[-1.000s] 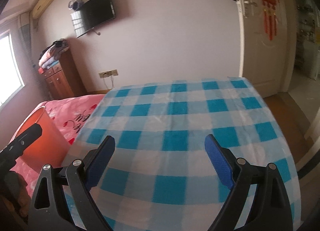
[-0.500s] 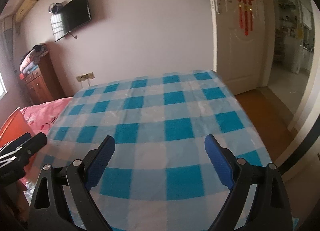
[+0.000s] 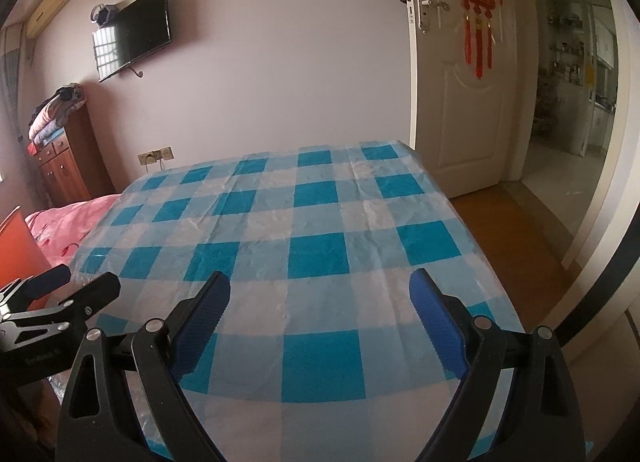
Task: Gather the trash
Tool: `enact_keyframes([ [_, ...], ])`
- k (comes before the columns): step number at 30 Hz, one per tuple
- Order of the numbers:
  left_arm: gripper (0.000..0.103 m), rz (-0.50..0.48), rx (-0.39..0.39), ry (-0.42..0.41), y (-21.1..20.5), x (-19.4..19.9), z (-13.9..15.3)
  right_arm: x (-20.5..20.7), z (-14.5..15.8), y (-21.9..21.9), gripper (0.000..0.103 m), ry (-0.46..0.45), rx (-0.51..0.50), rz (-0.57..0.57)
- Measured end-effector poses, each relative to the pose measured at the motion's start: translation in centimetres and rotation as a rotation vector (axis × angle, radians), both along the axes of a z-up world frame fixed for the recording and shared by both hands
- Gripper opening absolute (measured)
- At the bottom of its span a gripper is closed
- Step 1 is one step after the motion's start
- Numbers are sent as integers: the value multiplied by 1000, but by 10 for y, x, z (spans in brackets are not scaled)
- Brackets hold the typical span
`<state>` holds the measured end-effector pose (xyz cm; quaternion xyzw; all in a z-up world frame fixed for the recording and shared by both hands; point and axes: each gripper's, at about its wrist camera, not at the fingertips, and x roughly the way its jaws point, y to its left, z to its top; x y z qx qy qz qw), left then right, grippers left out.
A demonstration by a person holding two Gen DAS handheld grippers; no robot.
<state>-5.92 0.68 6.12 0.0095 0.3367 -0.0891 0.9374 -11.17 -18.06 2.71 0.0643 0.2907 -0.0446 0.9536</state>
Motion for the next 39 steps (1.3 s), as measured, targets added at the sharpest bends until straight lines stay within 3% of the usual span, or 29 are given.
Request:
enact_keyframes([
  [21, 99, -2, 1, 40, -23, 9, -17, 4, -12, -14, 90, 18, 20, 11],
  [34, 99, 28, -16, 201, -26, 37, -51, 36, -39, -14, 94, 204, 20, 5],
  [39, 99, 43, 7, 218, -30, 40, -55, 46, -51, -9, 94, 283, -11, 5],
])
